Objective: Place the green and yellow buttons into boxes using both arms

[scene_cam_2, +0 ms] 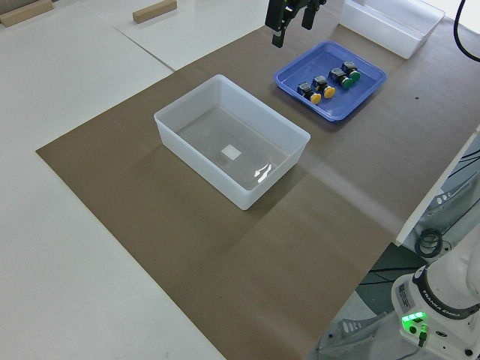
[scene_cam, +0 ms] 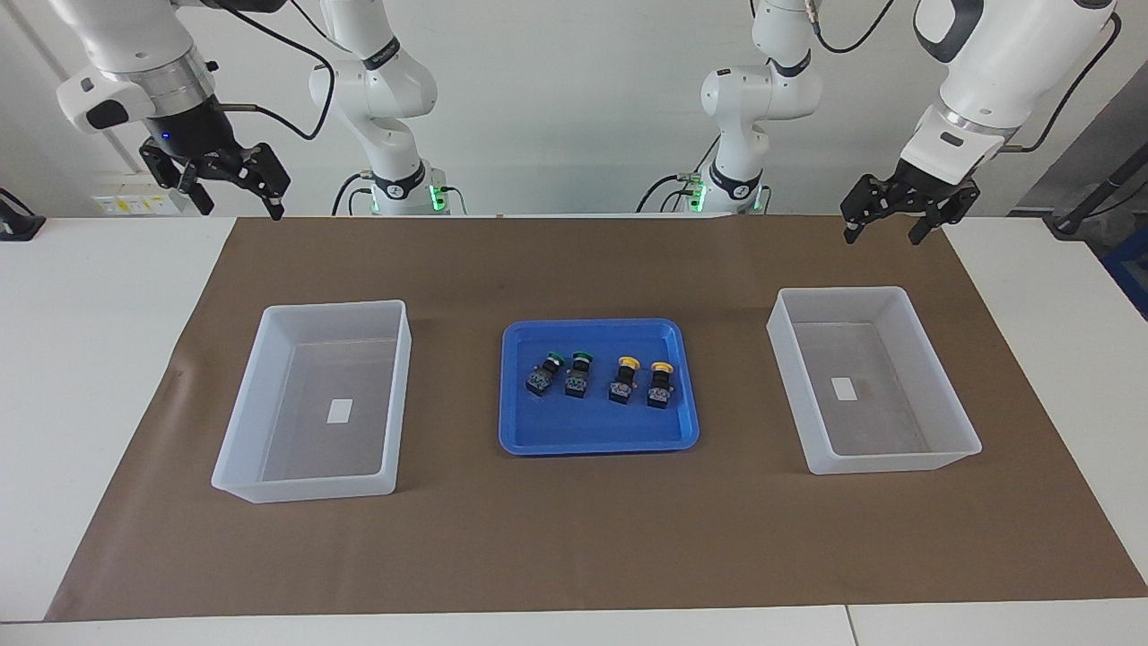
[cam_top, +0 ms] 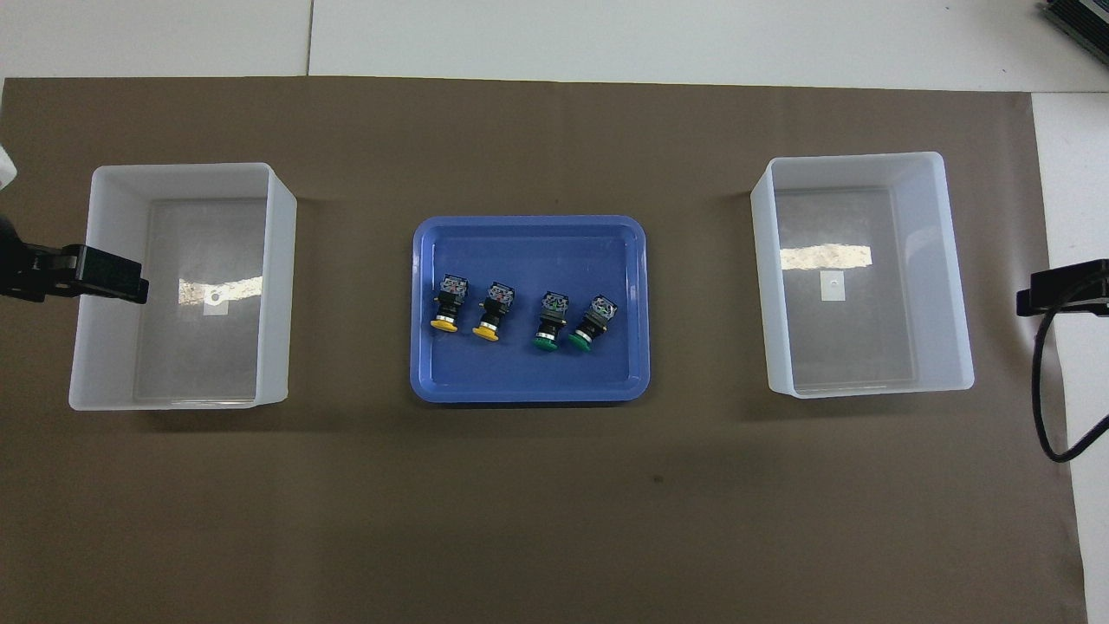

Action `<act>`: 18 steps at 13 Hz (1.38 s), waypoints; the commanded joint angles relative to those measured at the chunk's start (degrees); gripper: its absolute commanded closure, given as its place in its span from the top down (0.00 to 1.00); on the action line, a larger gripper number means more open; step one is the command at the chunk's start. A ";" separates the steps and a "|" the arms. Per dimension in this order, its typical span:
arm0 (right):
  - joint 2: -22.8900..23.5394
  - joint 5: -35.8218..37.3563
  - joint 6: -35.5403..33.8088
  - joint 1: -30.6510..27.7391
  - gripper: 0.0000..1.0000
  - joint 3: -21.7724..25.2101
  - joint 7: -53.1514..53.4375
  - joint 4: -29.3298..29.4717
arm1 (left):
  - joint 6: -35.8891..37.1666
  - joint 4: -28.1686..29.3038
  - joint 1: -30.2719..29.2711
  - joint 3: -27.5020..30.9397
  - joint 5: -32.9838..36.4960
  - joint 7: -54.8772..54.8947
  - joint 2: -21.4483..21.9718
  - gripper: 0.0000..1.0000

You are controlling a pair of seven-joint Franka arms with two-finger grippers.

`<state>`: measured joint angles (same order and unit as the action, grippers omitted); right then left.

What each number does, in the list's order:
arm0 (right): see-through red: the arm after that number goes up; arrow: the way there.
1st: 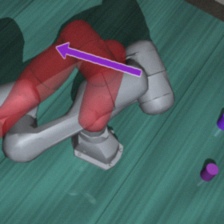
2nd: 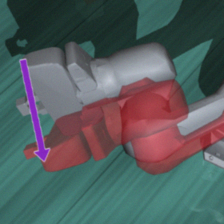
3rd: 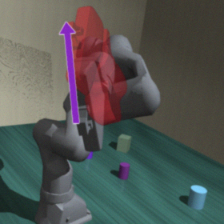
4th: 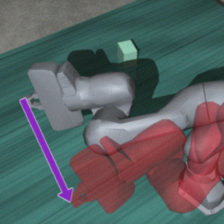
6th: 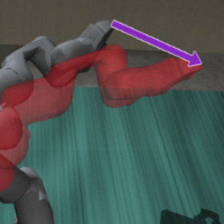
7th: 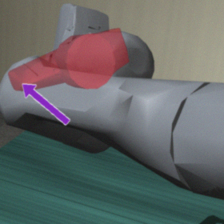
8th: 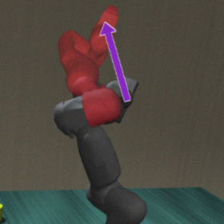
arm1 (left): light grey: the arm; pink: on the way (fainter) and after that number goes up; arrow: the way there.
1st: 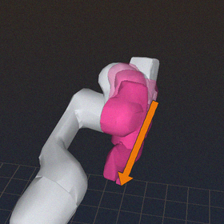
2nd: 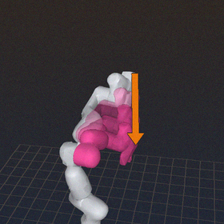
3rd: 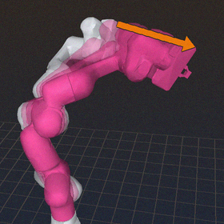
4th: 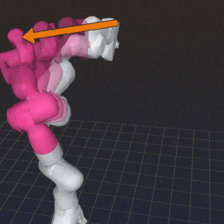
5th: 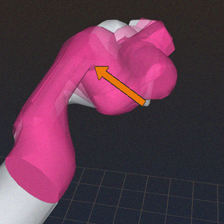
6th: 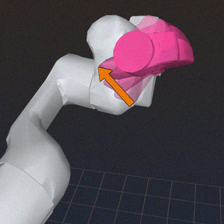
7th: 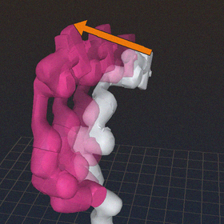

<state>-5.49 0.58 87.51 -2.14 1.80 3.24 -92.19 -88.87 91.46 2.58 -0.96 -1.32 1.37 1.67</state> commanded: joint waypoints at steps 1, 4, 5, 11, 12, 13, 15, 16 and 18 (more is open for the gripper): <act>-1.19 -0.06 -0.41 -0.50 1.00 0.05 -1.57 -1.15 | 0.62 0.56 -0.74 -0.62 0.97 -0.06 0.70 1.00; -1.19 -0.06 -0.68 -0.50 1.00 0.05 -1.66 -1.15 | 0.62 0.56 -0.74 -0.62 0.97 -0.06 0.70 1.00; -1.36 -0.06 -0.59 -0.50 1.00 0.05 -1.40 -1.59 | 0.62 0.56 -0.74 -0.62 0.97 -0.06 0.70 1.00; -2.42 -0.06 0.12 -0.32 1.00 0.05 -1.13 -3.79 | 0.62 0.56 -0.74 -0.62 0.97 -0.06 0.70 1.00; -2.42 0.03 0.11 -0.24 1.00 -0.04 -1.13 -3.96 | 0.62 0.56 -0.74 -0.62 0.97 -0.06 0.70 1.00; -2.42 0.38 0.11 0.20 1.00 -0.04 -0.78 -4.05 | 0.62 0.65 -0.74 -0.62 0.97 -0.06 0.70 1.00; -2.42 0.56 0.11 0.47 1.00 -0.56 1.84 -4.84 | 0.62 0.56 -0.74 -0.62 0.97 -0.06 0.70 1.00; -2.50 0.56 0.81 0.47 1.00 -0.74 3.68 -6.15 | 0.62 0.65 -0.74 -0.62 0.97 -0.06 0.70 1.00; -2.33 0.56 1.78 0.73 1.00 -1.00 4.49 -6.43 | 0.62 0.56 -0.74 -0.62 0.97 -0.06 0.70 1.00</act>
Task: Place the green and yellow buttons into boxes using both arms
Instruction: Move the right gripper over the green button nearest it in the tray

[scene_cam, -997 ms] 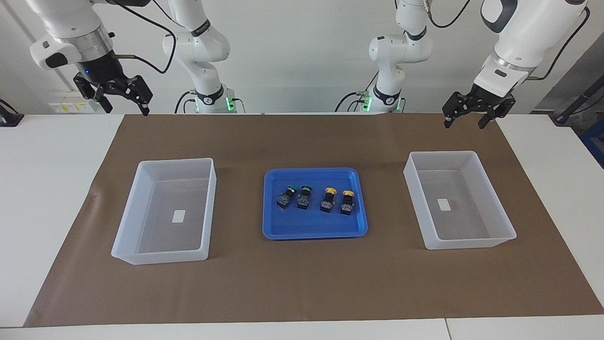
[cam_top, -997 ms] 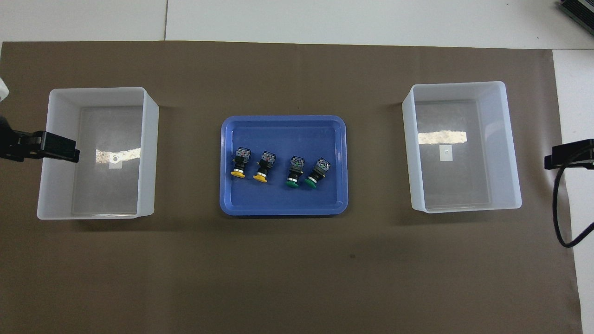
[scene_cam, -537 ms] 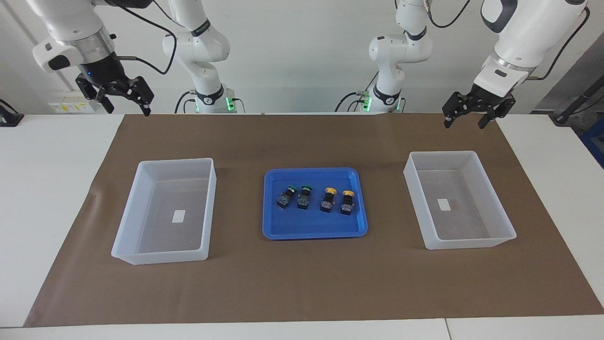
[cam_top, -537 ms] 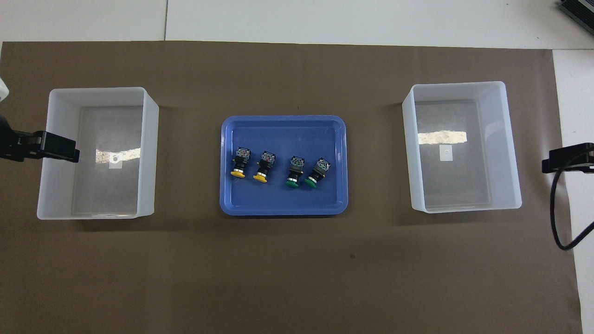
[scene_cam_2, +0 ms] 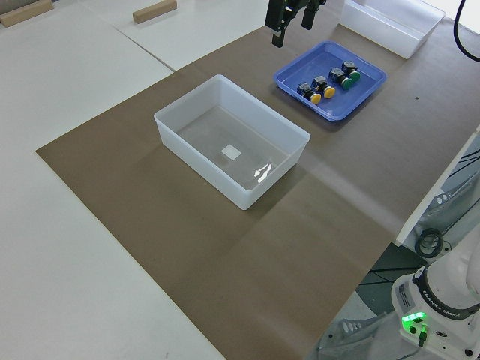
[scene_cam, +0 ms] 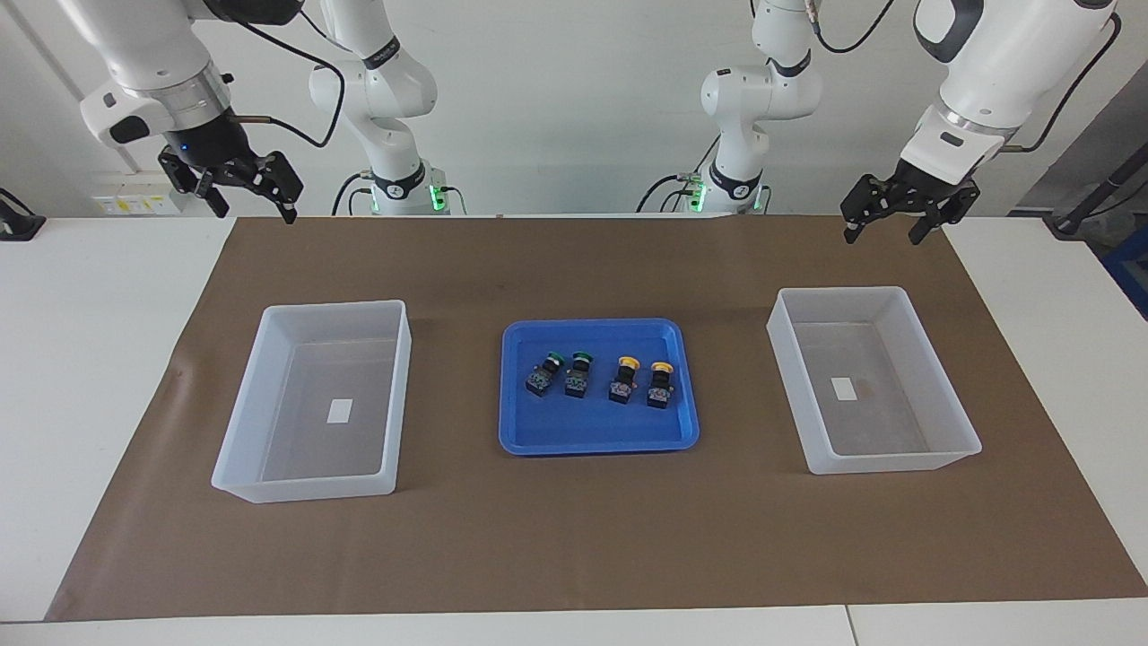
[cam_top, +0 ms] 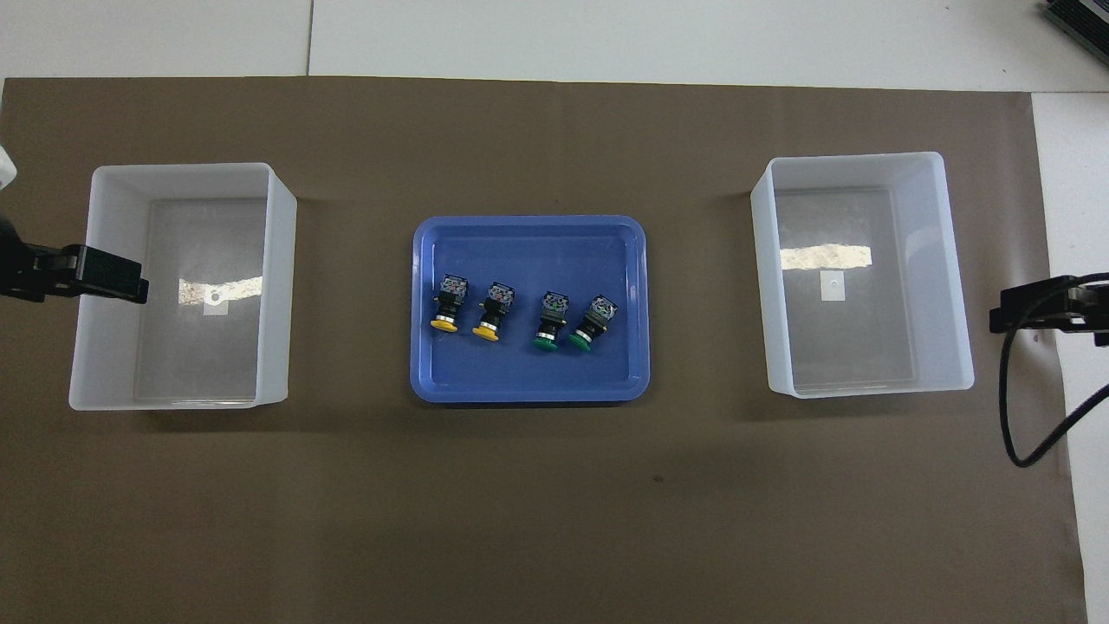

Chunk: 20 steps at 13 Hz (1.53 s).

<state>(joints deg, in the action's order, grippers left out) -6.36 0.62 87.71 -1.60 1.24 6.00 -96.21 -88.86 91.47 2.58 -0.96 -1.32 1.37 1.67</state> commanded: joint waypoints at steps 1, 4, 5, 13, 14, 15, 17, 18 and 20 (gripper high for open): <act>-1.20 0.53 3.33 1.76 1.00 -0.45 2.17 -3.10 | 0.62 0.55 -0.73 -0.62 0.97 -0.06 0.70 1.00; -0.59 0.44 7.56 8.69 1.00 -0.45 10.41 -5.30 | 0.62 0.64 -0.73 -0.62 0.97 -0.06 0.70 1.00; -0.15 0.44 8.78 10.63 1.00 -0.36 13.49 -5.39 | 0.62 0.55 -0.73 -0.62 0.97 -0.06 0.70 1.00; 14.50 0.70 21.62 22.06 1.00 -0.36 34.40 -0.66 | 0.62 0.64 -0.73 -0.62 0.97 -0.06 0.70 1.00; 18.01 0.79 23.19 23.64 1.00 -0.36 38.00 1.70 | 0.62 0.55 -0.73 -0.62 0.97 -0.06 0.70 1.00; 20.83 0.79 24.69 24.53 1.00 -0.36 40.56 3.55 | 0.62 0.55 -0.73 -0.62 0.97 -0.06 0.70 1.00; 24.10 0.44 28.46 25.59 1.00 -0.45 44.52 4.36 | 0.62 0.55 -0.73 -0.62 0.97 -0.06 0.70 1.00; 26.37 0.44 30.83 26.55 1.00 -0.45 47.33 4.36 | 0.62 0.55 -0.73 -0.62 0.97 -0.06 0.70 1.00; 30.25 0.26 35.93 29.36 1.00 -0.45 54.35 4.36 | 0.62 0.64 -0.73 -0.62 0.97 0.03 0.70 1.00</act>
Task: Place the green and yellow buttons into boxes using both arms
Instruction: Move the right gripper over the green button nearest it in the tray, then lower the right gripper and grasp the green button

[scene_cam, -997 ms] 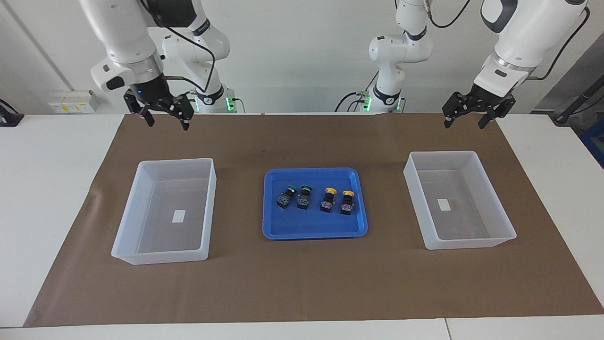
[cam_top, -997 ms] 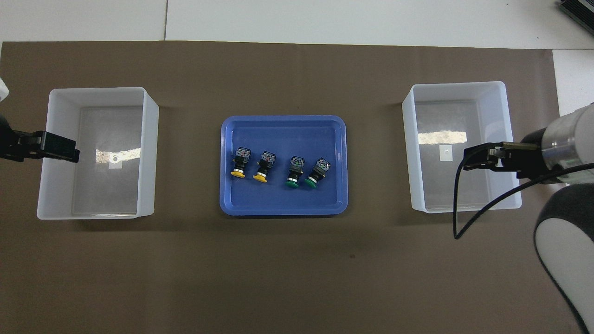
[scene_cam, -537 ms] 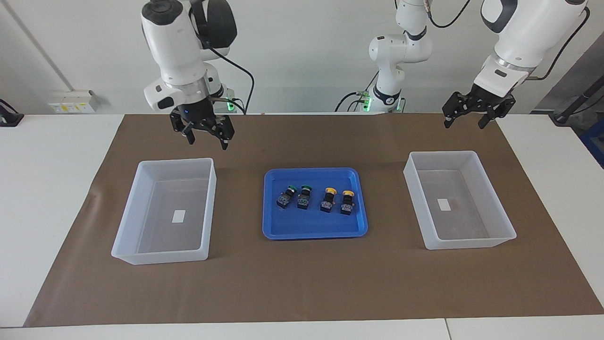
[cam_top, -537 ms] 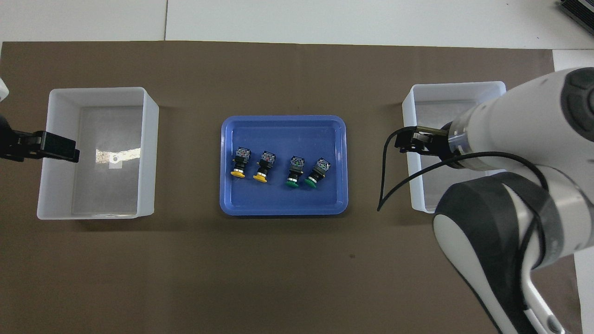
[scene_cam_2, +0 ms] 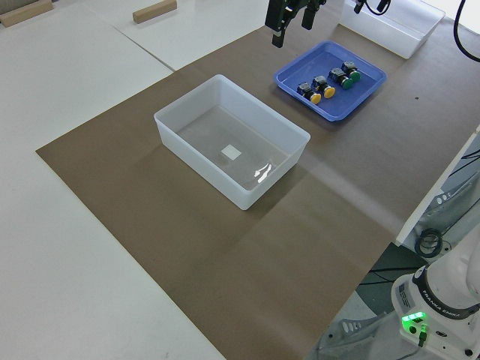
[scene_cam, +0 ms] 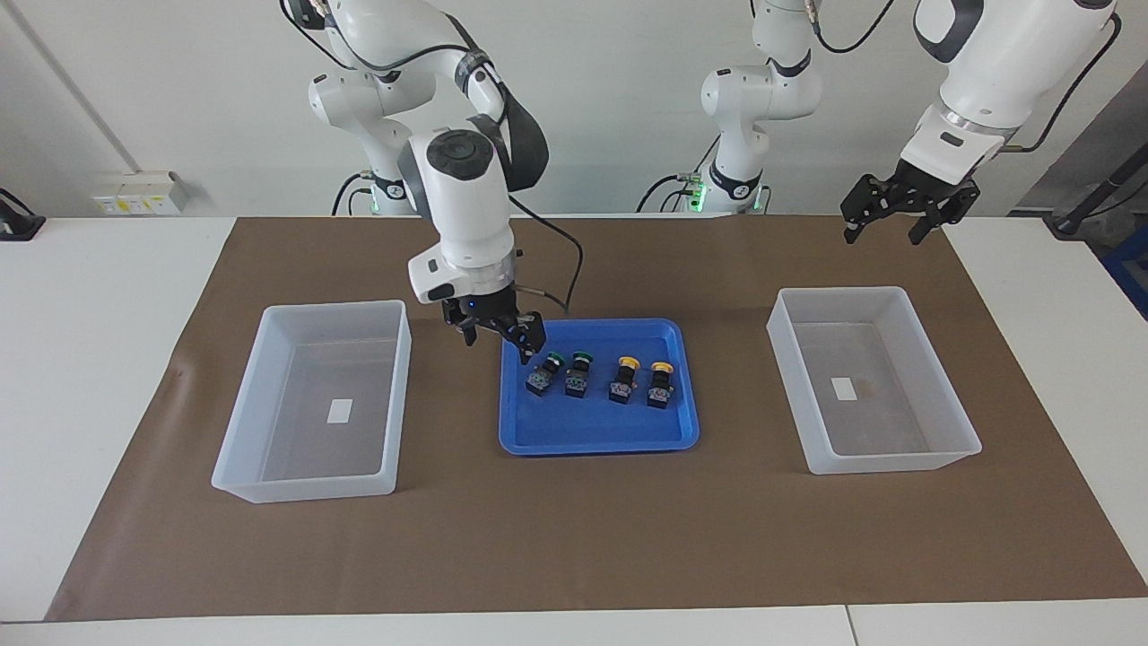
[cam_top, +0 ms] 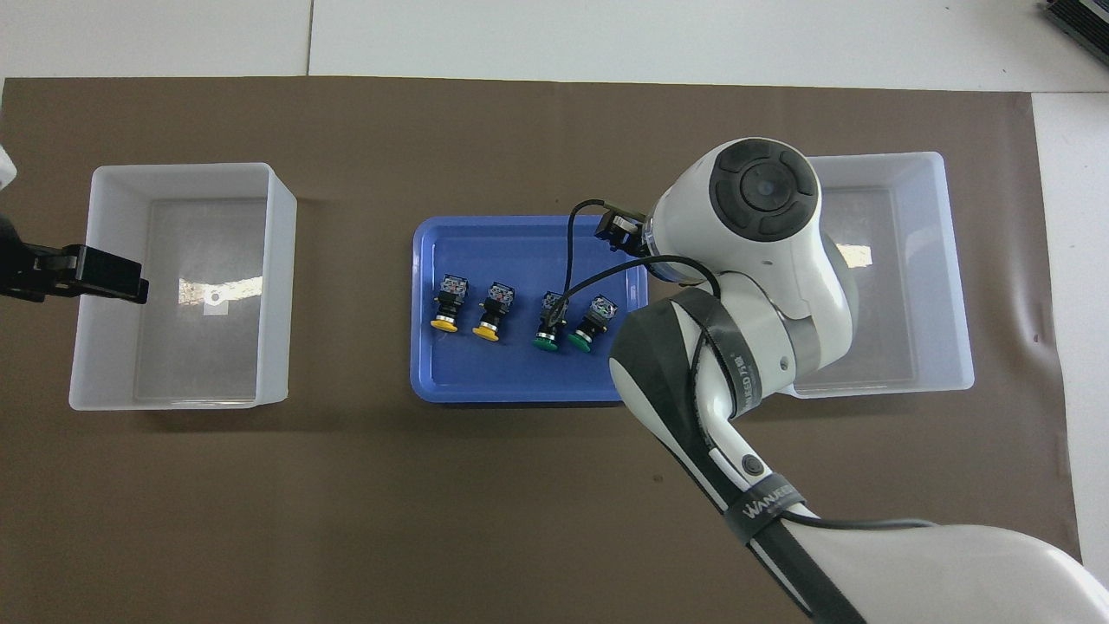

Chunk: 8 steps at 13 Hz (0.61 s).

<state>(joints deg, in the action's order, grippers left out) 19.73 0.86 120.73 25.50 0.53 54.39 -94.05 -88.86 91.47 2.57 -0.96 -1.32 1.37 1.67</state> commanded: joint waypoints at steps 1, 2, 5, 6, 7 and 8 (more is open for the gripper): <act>5.14 0.28 3.46 2.88 1.00 0.26 8.52 2.20 | 0.62 0.55 -0.73 -0.62 0.97 -0.06 0.70 1.00; 5.67 0.11 3.37 3.06 1.00 0.26 10.28 2.12 | 0.62 0.55 -0.73 -0.62 0.97 -0.06 0.70 1.00; 8.22 -0.07 3.81 4.03 1.00 0.26 15.03 1.50 | 0.62 0.64 -0.73 -0.62 0.97 -0.06 0.70 1.00; 8.31 -0.15 3.81 3.94 1.00 0.26 15.57 1.24 | 0.62 0.64 -0.73 -0.62 0.97 -0.06 0.70 1.00; 8.31 -0.59 3.73 3.77 1.00 0.26 15.66 1.24 | 0.62 0.55 -0.73 -0.62 0.97 -0.06 0.70 1.00; 8.57 -0.86 4.07 3.68 1.00 0.26 16.10 1.15 | 0.62 0.55 -0.73 -0.62 0.97 -0.06 0.70 1.00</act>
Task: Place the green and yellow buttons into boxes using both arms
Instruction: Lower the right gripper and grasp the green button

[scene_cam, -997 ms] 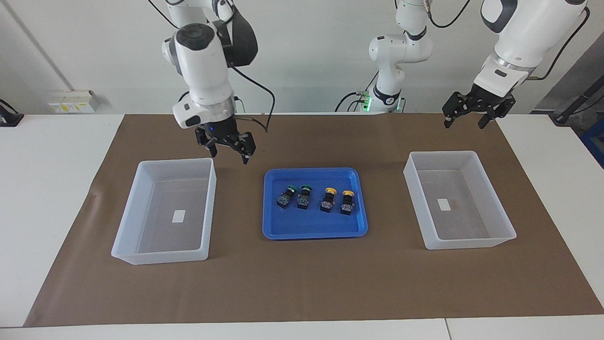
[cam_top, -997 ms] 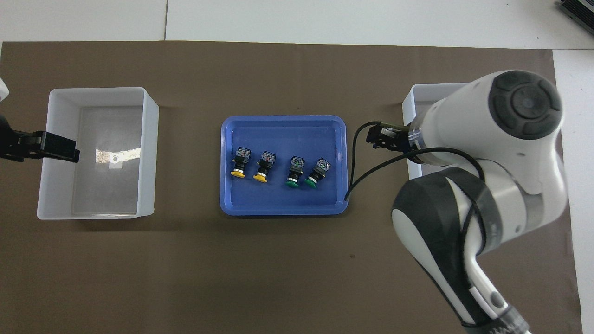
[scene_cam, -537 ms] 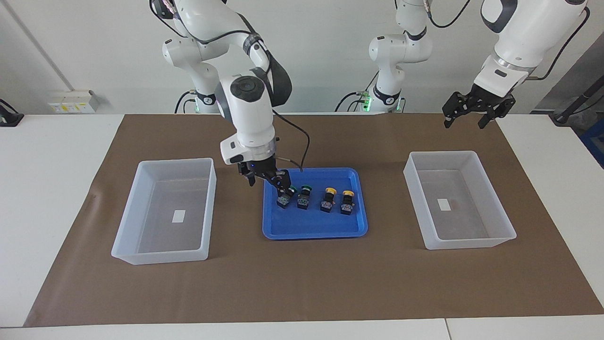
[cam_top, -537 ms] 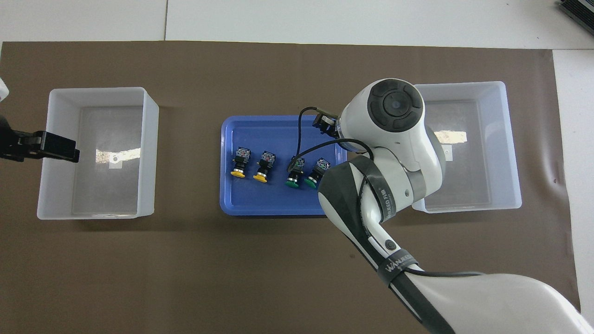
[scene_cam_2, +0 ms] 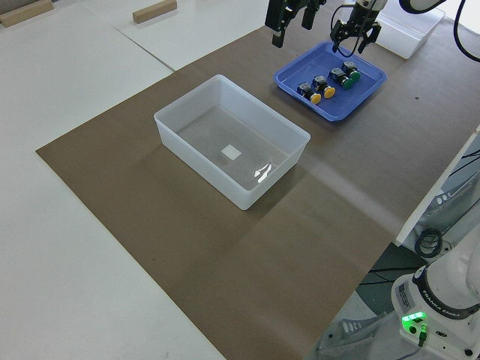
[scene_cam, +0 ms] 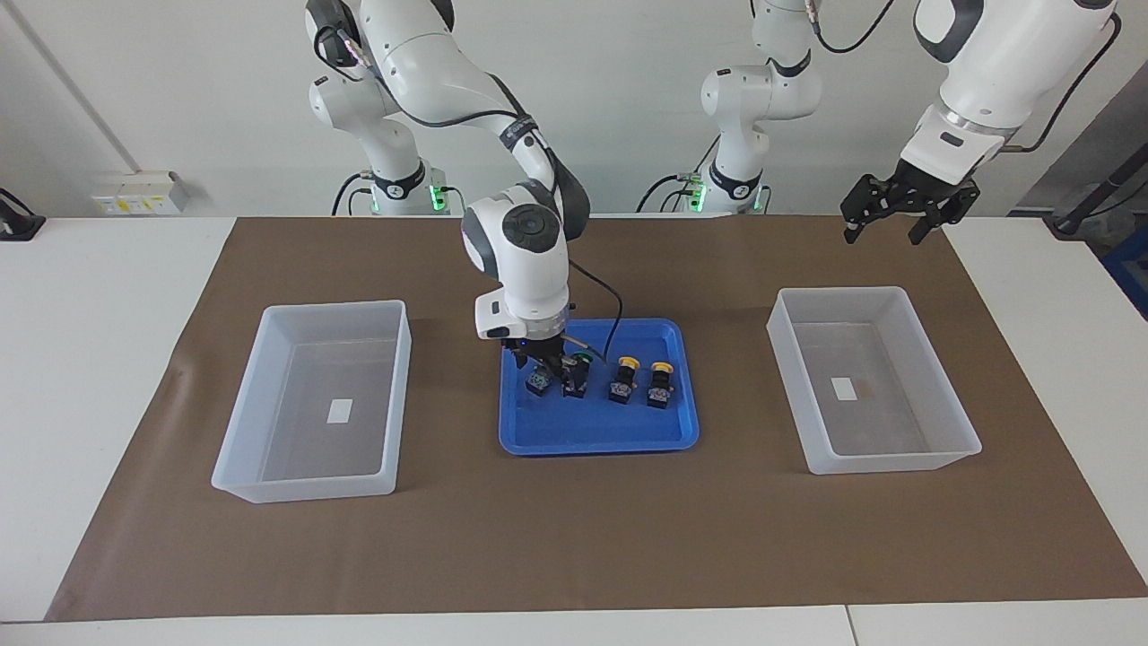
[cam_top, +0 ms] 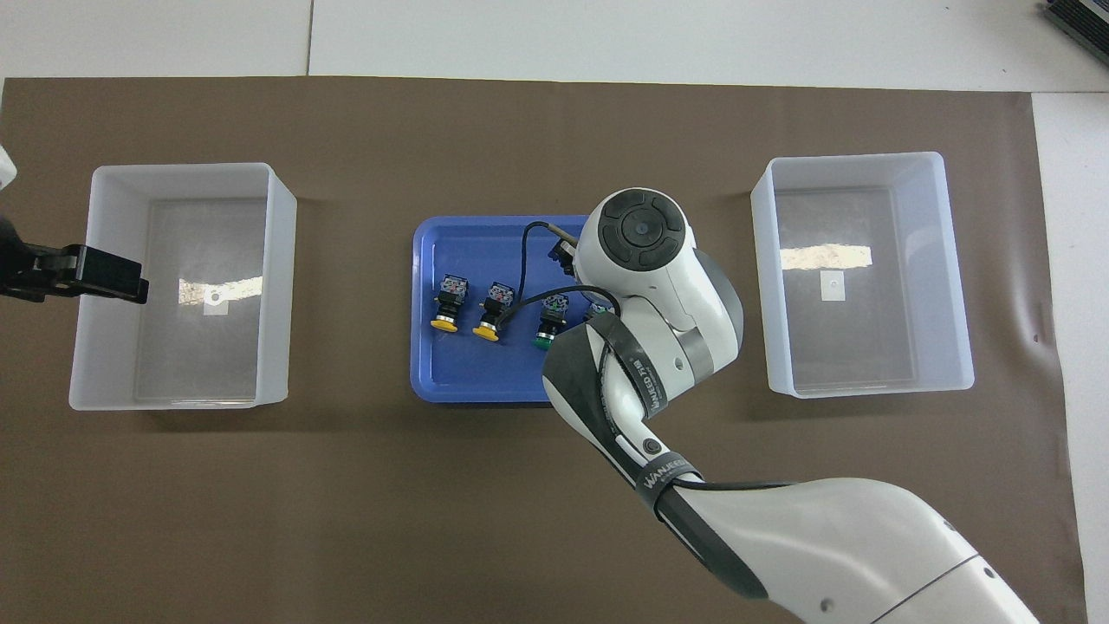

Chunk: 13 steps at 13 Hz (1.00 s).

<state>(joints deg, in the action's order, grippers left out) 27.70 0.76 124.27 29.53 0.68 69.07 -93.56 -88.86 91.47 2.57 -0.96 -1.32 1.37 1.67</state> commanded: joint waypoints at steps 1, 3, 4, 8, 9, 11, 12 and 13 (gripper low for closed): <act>0.77 -0.76 1.06 -0.09 1.00 0.11 2.90 0.13 | 0.62 0.55 -0.73 -0.62 0.97 -0.06 0.70 1.00; 0.77 -0.85 1.06 -0.09 1.00 -0.07 4.05 -1.10 | 0.62 0.64 -0.73 -0.62 0.97 -0.06 0.70 1.00; 0.77 -2.50 1.58 -0.26 1.00 -0.07 4.92 -1.80 | 0.62 0.55 -0.73 -0.62 0.97 -0.06 0.70 1.00; 0.33 -4.36 3.87 -0.09 1.00 -0.07 5.11 -4.97 | 0.62 0.64 -0.73 -0.62 0.97 -0.06 0.70 1.00; 0.33 -4.36 4.05 -0.53 1.00 -0.07 4.85 -5.23 | 0.62 0.55 -0.73 -0.62 0.97 -0.06 0.70 1.00; 0.25 -4.36 4.58 -0.71 1.00 -0.07 4.58 -5.67 | 0.62 0.64 -0.73 -0.62 0.97 -0.06 0.70 1.00; 0.16 -4.45 4.58 -0.71 1.00 -0.16 4.67 -5.76 | 0.62 0.64 -0.73 -0.62 0.97 -0.06 0.70 1.00; 0.07 -4.45 4.66 -0.62 1.00 -0.16 4.76 -6.11 | 0.62 0.64 -0.73 -0.62 0.97 -0.06 0.70 1.00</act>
<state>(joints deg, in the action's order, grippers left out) 28.61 -2.40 127.29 29.19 0.80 73.03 -97.99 -88.86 91.47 2.57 -0.96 -1.32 1.37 1.67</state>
